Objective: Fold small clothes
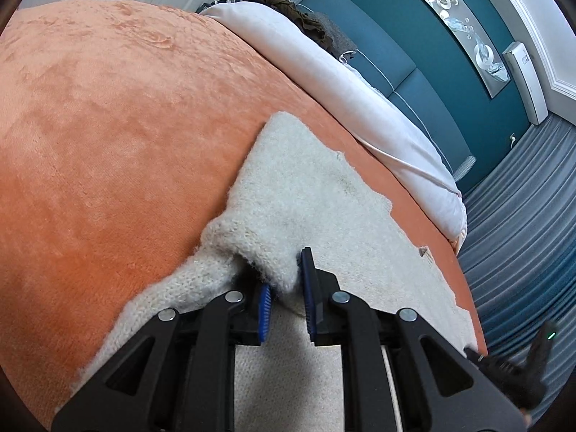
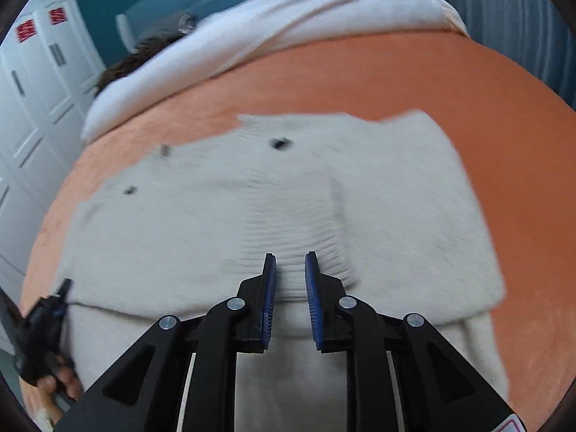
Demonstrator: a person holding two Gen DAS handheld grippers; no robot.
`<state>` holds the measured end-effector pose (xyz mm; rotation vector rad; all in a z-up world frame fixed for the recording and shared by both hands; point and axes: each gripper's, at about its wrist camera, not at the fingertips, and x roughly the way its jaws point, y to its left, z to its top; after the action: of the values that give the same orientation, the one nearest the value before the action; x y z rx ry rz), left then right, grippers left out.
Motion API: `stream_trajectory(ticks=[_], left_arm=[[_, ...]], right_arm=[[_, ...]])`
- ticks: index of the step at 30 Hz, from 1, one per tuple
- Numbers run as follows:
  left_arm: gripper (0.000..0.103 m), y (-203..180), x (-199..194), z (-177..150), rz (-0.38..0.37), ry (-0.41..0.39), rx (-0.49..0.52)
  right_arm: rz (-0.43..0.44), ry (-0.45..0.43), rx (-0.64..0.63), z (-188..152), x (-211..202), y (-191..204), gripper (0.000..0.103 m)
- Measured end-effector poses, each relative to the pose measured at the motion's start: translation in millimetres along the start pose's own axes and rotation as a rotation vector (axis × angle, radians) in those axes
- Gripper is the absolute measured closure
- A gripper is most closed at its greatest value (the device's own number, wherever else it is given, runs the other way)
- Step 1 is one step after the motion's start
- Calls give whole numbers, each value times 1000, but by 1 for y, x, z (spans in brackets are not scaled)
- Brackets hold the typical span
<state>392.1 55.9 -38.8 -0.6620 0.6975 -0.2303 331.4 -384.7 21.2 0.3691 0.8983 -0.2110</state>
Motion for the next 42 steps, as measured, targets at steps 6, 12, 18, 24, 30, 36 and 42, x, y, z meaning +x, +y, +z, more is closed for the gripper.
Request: stream_trajectory(ticks=[6,12,18,24,30,36,42], left_arm=[[88,-8,-4,9,53,54,-4],[21,-15,-103,-7,160,200,81],[8,13,-198,-64,259,374,156],[5,6,-222,-110,225,390,146],[13,-13,-197,-111,301,415,128],[94,-19,-196,-89,279,455,120],[96,-20,-242,-78,202,427,104]], right_arm=[[37,-14,88,-11,-48,-28,83],[-89,-31,-4,-86,-151,-70,44],[-61,131,149,-201,-207,-131,37],[103,168,268,-244,-201,-115,32],[201,153,409,-228,-170,-87,30],[191,151,330,-202,-161,-67,90],[193,33,229,-192,-218,-66,95]])
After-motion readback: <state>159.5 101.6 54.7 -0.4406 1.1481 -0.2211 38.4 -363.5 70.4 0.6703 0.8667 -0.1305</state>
